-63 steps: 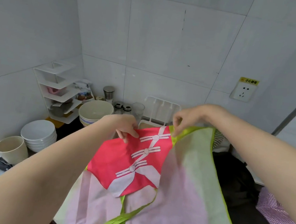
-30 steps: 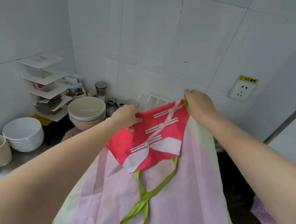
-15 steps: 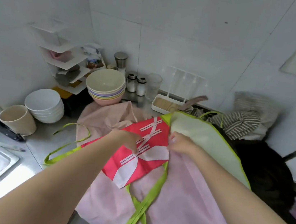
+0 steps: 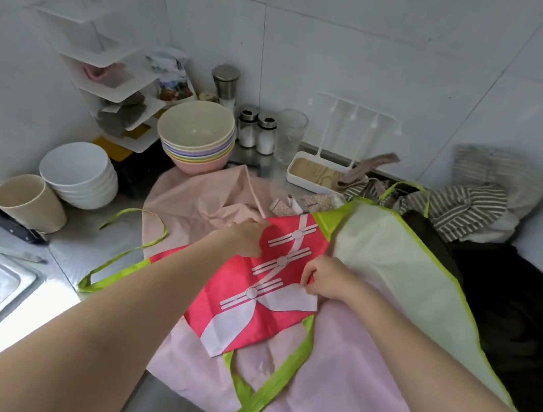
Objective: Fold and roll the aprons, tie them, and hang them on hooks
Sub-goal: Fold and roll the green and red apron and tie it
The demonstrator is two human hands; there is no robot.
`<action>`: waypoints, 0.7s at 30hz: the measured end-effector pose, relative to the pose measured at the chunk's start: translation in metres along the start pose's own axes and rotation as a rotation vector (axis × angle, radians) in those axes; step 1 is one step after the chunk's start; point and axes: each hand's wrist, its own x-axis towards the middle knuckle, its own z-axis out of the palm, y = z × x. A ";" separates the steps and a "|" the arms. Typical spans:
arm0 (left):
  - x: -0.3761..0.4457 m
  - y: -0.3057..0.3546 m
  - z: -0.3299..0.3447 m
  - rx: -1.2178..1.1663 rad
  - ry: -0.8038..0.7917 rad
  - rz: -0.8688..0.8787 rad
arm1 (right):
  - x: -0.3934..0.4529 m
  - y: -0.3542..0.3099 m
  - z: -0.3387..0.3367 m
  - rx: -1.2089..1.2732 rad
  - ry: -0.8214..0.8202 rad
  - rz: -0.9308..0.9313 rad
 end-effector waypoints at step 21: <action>-0.001 -0.021 -0.036 -0.058 0.092 0.174 | 0.053 -0.085 -0.118 -0.769 -0.277 0.012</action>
